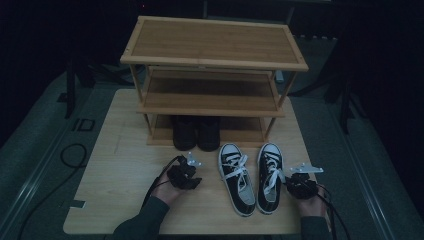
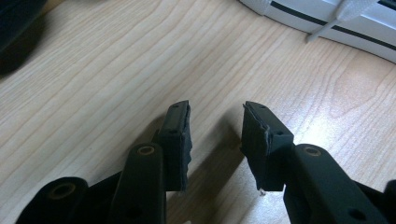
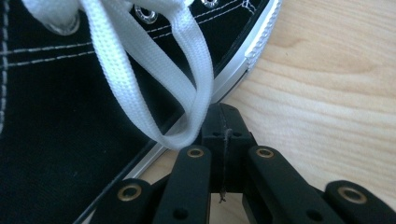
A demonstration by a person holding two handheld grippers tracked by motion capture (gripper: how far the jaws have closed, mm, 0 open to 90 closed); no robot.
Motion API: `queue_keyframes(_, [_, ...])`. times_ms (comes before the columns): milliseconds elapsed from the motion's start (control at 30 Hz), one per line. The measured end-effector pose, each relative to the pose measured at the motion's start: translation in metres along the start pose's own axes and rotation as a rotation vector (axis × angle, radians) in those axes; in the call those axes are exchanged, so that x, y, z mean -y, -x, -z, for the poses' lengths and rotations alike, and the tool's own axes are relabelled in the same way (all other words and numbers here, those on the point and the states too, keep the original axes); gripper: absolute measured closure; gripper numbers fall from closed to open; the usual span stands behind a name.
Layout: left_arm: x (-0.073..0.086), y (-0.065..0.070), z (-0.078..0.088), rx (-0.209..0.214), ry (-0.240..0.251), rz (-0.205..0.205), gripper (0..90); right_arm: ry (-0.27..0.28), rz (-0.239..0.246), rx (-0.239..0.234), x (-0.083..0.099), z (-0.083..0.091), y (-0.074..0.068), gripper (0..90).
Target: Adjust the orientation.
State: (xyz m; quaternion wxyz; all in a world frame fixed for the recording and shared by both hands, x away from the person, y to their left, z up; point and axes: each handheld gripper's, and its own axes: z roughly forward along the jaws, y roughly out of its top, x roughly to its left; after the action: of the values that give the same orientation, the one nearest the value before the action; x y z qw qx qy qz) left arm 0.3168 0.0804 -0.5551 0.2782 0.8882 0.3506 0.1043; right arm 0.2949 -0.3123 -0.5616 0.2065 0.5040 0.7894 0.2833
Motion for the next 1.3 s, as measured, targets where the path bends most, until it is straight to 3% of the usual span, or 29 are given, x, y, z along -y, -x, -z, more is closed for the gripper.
queue_keyframes(233, [-0.002, 0.003, -0.002, 0.008, 0.004, -0.005, 63.8, 0.026, -0.001, -0.009, -0.007, 0.001, -0.002, 90.0])
queue_keyframes(433, [-0.004, 0.008, -0.003, 0.020, 0.003, -0.023, 65.5, -0.004, 0.017, -0.003, -0.006, -0.006, -0.002, 90.0])
queue_keyframes(533, [-0.006, 0.012, -0.005, 0.030, 0.004, -0.032, 66.6, 0.019, 0.027, -0.044, -0.008, -0.009, -0.006, 90.0])
queue_keyframes(733, [-0.012, 0.022, -0.009, 0.045, 0.007, -0.058, 68.1, 0.029, 0.026, -0.053, -0.009, -0.011, -0.007, 90.0])
queue_keyframes(867, [-0.017, 0.029, -0.013, 0.058, 0.009, -0.075, 70.0, 0.054, 0.009, -0.085, -0.010, -0.010, -0.004, 90.0])
queue_keyframes(1067, [-0.027, 0.045, -0.021, 0.097, 0.009, -0.122, 74.7, 0.031, 0.051, -0.076, -0.010, -0.013, -0.004, 89.6])
queue_keyframes(1300, [-0.033, 0.053, -0.026, 0.106, 0.017, -0.150, 78.3, 0.028, 0.065, -0.031, -0.009, -0.007, 0.000, 79.2])
